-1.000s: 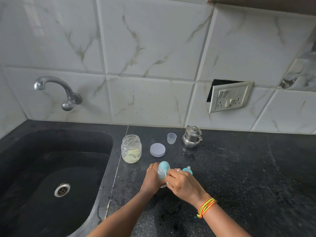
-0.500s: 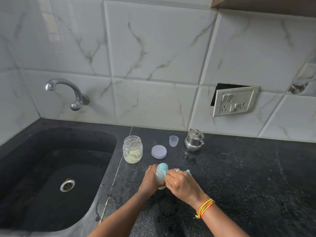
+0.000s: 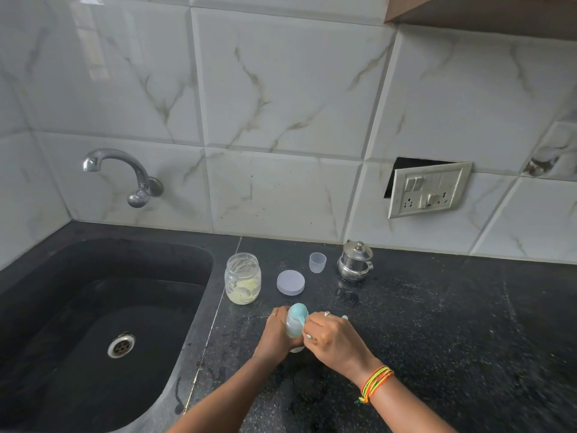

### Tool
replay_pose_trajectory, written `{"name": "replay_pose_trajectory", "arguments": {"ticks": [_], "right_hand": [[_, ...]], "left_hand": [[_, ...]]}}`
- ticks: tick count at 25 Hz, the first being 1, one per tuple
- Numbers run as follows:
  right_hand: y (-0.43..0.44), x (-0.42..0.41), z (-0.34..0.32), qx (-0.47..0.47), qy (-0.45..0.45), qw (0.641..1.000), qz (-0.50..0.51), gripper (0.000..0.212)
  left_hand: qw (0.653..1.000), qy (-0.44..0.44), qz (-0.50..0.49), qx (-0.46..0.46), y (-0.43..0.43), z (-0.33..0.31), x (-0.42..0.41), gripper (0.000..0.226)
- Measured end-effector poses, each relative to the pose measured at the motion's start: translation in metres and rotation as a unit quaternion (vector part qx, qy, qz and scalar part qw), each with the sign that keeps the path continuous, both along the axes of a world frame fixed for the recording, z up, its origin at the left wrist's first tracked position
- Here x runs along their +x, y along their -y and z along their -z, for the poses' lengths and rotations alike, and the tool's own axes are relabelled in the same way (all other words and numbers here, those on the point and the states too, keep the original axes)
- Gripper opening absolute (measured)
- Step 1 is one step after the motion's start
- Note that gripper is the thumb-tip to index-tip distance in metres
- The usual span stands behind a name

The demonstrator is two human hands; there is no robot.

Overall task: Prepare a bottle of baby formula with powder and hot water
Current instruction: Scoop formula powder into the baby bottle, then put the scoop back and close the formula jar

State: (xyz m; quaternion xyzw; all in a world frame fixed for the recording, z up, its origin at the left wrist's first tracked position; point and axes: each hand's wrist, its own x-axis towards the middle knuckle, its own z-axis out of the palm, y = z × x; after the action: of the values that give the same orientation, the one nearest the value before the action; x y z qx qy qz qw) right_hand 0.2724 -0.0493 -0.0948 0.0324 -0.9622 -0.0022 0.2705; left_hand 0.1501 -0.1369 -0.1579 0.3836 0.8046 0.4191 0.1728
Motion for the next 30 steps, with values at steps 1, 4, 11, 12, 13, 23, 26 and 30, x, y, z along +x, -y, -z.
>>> {"name": "replay_pose_trajectory", "arguments": {"ticks": [1, 4, 11, 12, 13, 23, 26, 30], "right_hand": [[0.0, 0.0, -0.001, -0.003, -0.006, 1.0, 0.002, 0.021], [-0.001, -0.001, -0.011, -0.115, -0.052, 0.99, 0.058, 0.015], [-0.01, -0.021, -0.042, -0.7, -0.186, 0.669, 0.166, 0.01], [-0.013, -0.027, -0.043, -0.743, -0.199, 0.62, 0.152, 0.009], [-0.016, -0.032, -0.044, -0.774, -0.208, 0.581, 0.142, 0.009], [-0.055, -0.124, -0.019, -0.698, -0.025, 0.702, 0.14, 0.032], [-0.064, -0.145, -0.003, -0.572, 0.061, 0.801, 0.166, 0.023], [-0.075, -0.168, 0.03, -0.349, 0.237, 0.894, 0.152, 0.073]], "left_hand": [[1.0, 0.003, 0.001, -0.002, 0.0, 0.0, -0.001, 0.057], [1.0, 0.015, 0.019, -0.005, 0.001, 0.001, -0.004, 0.072], [0.996, 0.072, 0.002, 0.055, 0.032, -0.012, -0.019, 0.096], [0.995, 0.068, -0.01, 0.067, 0.039, -0.014, -0.024, 0.087], [0.995, 0.063, -0.028, 0.078, 0.045, -0.016, -0.028, 0.08], [0.978, 0.024, -0.176, 0.105, 0.072, -0.023, -0.084, 0.082], [0.977, 0.055, -0.187, 0.09, 0.066, -0.021, -0.099, 0.1], [0.979, 0.09, -0.173, 0.054, 0.051, -0.016, -0.116, 0.13]]}}
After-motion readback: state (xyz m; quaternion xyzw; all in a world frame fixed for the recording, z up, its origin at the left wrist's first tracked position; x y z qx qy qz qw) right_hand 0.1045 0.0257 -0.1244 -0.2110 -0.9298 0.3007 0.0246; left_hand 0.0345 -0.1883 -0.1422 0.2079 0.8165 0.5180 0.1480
